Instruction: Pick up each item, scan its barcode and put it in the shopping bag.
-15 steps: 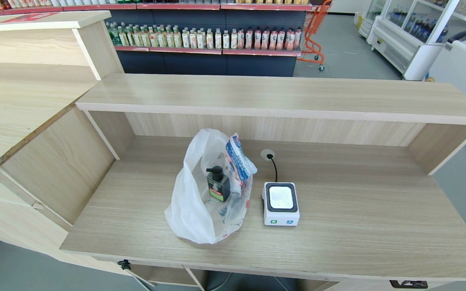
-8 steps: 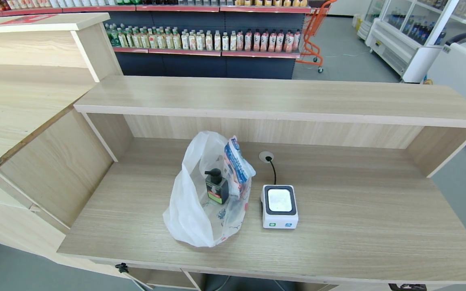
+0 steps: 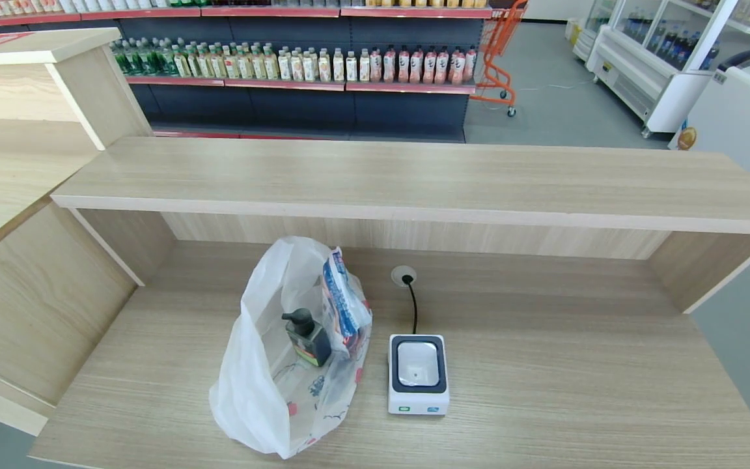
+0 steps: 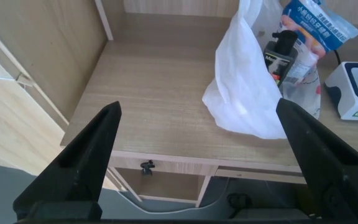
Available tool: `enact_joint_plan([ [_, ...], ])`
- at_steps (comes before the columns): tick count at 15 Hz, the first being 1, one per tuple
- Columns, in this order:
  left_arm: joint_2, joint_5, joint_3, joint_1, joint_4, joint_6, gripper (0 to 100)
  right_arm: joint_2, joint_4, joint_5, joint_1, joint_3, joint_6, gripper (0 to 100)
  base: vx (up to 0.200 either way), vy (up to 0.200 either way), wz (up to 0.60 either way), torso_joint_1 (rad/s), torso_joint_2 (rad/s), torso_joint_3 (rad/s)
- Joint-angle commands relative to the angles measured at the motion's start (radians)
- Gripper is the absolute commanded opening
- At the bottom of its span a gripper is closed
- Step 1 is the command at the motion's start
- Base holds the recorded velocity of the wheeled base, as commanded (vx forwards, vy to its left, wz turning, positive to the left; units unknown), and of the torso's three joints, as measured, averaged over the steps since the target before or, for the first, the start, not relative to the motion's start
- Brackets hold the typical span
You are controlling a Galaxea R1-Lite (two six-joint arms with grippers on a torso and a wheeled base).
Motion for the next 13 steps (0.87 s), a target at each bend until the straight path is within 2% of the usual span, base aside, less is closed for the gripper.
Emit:
enact_joint_plan([
  [1, 0.0, 0.0, 0.0, 0.001, 0.0, 0.0, 100, 0.003, 0.0, 0.0, 0.001, 0.0, 0.0, 0, 0.0, 0.0, 0.0, 0.0, 0.0, 0.0],
  [13, 0.0, 0.0, 0.0, 0.001, 0.0, 0.0, 100, 0.003, 0.0, 0.0, 0.001, 0.0, -0.001, 0, 0.0, 0.0, 0.0, 0.0, 0.0, 0.0],
])
